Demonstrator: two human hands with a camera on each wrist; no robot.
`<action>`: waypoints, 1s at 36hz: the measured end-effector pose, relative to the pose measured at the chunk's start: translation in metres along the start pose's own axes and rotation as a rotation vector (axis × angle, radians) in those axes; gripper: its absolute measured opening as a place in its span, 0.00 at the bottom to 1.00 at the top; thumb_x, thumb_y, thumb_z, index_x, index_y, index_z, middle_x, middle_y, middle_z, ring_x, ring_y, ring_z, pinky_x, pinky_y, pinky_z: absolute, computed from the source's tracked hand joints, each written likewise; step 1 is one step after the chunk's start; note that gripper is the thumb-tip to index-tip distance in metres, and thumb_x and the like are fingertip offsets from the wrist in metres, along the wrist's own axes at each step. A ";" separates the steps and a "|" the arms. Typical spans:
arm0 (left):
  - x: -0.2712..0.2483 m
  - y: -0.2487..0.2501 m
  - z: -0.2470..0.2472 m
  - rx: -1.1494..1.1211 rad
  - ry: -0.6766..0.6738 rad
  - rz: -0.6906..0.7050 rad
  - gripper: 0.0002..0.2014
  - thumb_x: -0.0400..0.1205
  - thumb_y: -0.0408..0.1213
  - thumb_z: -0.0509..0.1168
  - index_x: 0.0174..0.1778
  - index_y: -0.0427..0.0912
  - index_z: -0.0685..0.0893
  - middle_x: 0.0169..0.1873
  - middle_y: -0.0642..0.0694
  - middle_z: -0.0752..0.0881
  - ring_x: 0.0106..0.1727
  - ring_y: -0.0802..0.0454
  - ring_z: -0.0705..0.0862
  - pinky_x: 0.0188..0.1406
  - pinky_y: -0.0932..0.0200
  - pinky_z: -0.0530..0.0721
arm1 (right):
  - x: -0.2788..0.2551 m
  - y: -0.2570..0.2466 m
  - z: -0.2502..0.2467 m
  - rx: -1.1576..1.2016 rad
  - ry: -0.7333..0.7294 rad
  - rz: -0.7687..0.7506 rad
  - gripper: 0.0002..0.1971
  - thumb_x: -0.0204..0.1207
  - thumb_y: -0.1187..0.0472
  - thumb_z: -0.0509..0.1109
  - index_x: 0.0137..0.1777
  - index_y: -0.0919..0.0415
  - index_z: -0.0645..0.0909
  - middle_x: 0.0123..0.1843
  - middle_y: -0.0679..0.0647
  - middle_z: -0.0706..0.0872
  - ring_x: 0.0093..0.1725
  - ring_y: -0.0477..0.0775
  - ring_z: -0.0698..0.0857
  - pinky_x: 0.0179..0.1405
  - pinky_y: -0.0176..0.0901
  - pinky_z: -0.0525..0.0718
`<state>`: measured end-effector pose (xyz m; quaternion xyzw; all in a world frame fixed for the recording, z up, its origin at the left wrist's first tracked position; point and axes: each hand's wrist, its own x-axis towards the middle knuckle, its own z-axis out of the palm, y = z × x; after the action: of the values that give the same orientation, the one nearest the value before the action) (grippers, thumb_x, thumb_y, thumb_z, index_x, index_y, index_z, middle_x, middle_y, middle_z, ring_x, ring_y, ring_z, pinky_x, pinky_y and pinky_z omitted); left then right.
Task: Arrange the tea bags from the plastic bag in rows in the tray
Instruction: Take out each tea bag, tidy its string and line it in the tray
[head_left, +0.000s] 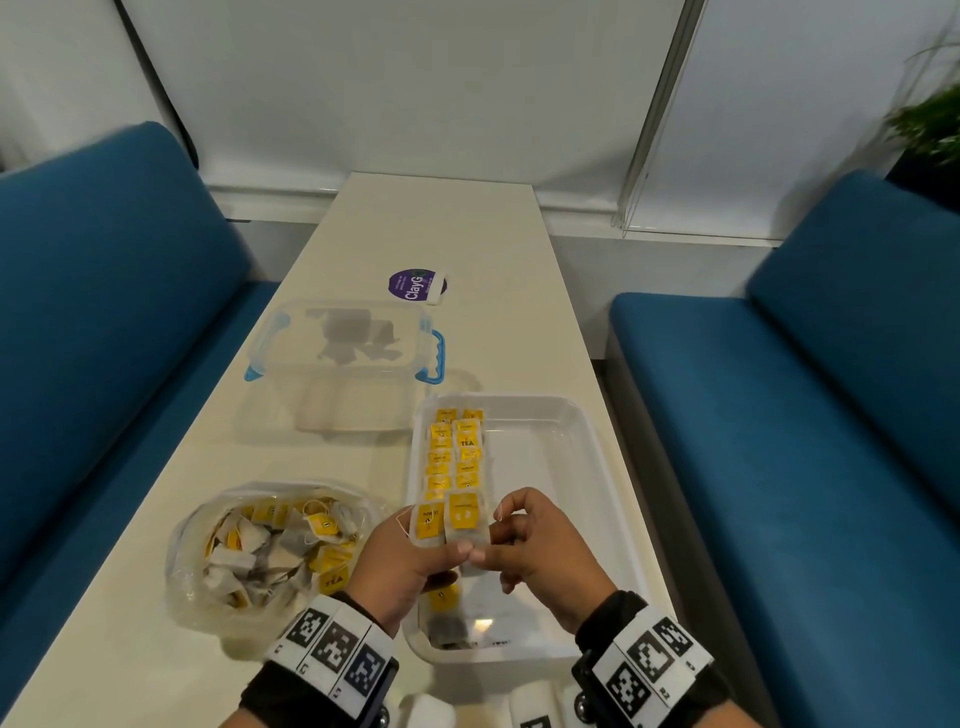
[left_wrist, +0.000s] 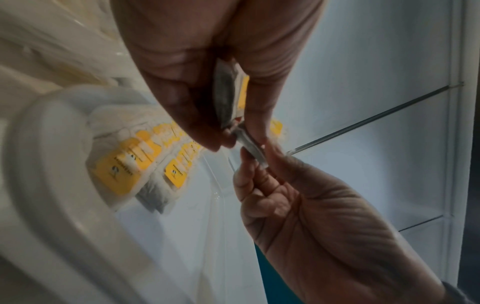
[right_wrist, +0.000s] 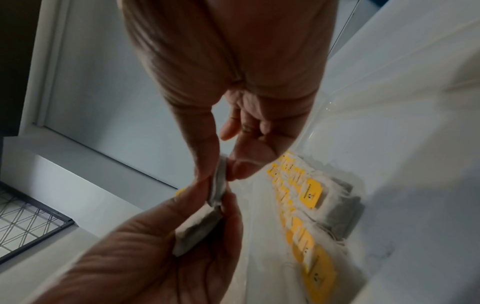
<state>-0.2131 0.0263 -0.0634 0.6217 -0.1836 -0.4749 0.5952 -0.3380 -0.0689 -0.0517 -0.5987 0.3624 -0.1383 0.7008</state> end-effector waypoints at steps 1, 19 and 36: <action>0.000 0.000 -0.001 0.001 0.007 -0.002 0.23 0.57 0.36 0.76 0.48 0.41 0.84 0.39 0.45 0.91 0.39 0.51 0.88 0.34 0.58 0.82 | 0.000 0.002 0.000 0.007 0.014 -0.009 0.18 0.66 0.75 0.76 0.46 0.62 0.71 0.32 0.55 0.80 0.25 0.45 0.79 0.23 0.40 0.76; 0.003 -0.012 -0.008 -0.059 0.104 -0.058 0.07 0.85 0.35 0.57 0.46 0.39 0.80 0.36 0.43 0.87 0.29 0.53 0.84 0.24 0.62 0.83 | 0.013 0.051 -0.001 -0.297 0.265 0.126 0.13 0.68 0.76 0.70 0.31 0.57 0.78 0.28 0.52 0.80 0.28 0.48 0.78 0.22 0.31 0.73; 0.004 -0.017 -0.013 -0.036 0.079 -0.050 0.08 0.84 0.34 0.61 0.42 0.37 0.83 0.34 0.44 0.87 0.29 0.57 0.87 0.24 0.64 0.84 | 0.028 0.058 0.018 -0.523 0.301 0.137 0.16 0.70 0.71 0.70 0.29 0.49 0.76 0.34 0.45 0.80 0.41 0.51 0.82 0.41 0.40 0.83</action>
<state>-0.2061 0.0343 -0.0826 0.6337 -0.1361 -0.4677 0.6010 -0.3204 -0.0592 -0.1156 -0.7057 0.5247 -0.0799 0.4693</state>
